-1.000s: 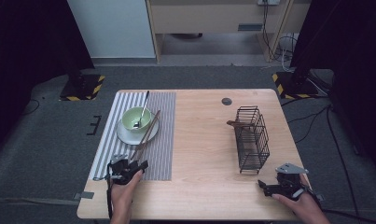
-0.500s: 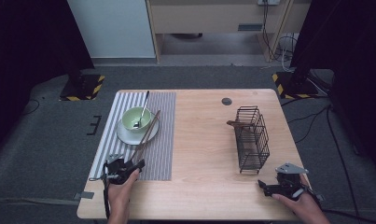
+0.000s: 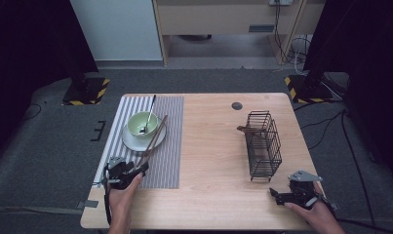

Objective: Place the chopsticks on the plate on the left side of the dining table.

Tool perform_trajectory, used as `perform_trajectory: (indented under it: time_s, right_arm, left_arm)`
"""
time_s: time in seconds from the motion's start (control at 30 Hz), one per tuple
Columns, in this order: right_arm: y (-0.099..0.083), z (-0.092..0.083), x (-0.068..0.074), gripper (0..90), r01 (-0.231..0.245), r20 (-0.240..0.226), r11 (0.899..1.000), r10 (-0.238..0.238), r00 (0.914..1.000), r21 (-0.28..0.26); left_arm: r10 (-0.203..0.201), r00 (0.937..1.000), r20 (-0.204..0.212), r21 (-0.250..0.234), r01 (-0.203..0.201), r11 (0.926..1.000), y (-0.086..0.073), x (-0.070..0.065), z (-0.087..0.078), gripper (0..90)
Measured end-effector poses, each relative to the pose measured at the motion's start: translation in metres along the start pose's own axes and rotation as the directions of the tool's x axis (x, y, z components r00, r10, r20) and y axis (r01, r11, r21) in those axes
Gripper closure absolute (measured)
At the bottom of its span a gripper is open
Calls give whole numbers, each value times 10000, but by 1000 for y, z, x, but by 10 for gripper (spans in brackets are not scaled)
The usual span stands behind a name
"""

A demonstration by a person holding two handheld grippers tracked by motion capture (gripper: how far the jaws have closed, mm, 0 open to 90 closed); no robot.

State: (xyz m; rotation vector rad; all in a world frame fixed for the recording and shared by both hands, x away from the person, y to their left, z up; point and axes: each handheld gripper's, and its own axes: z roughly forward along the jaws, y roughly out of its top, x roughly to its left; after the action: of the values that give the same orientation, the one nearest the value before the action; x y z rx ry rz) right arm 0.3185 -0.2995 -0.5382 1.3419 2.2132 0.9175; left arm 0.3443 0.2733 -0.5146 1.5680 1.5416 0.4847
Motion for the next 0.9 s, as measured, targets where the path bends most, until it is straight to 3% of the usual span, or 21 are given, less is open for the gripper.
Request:
perform_trajectory:
  time_s: [0.37, 0.67, 0.9]
  right_arm:
    - [0, 0, 0, 4, 11, 4, 10000, -11, 10000, 1]
    - [0, 0, 0, 4, 12, 14, 10000, -12, 10000, -7]
    - [0, 0, 0, 4, 20, 13, 10000, -20, 10000, -4]
  left_arm:
    - [530, 9983, 232, -166, -526, 9985, 4, -1, 11, 284]
    - [1246, 9922, 59, 84, -1246, 9922, 4, -9, 22, 261]
    - [1416, 9898, -145, 349, -1410, 9894, 4, -10, 30, 243]
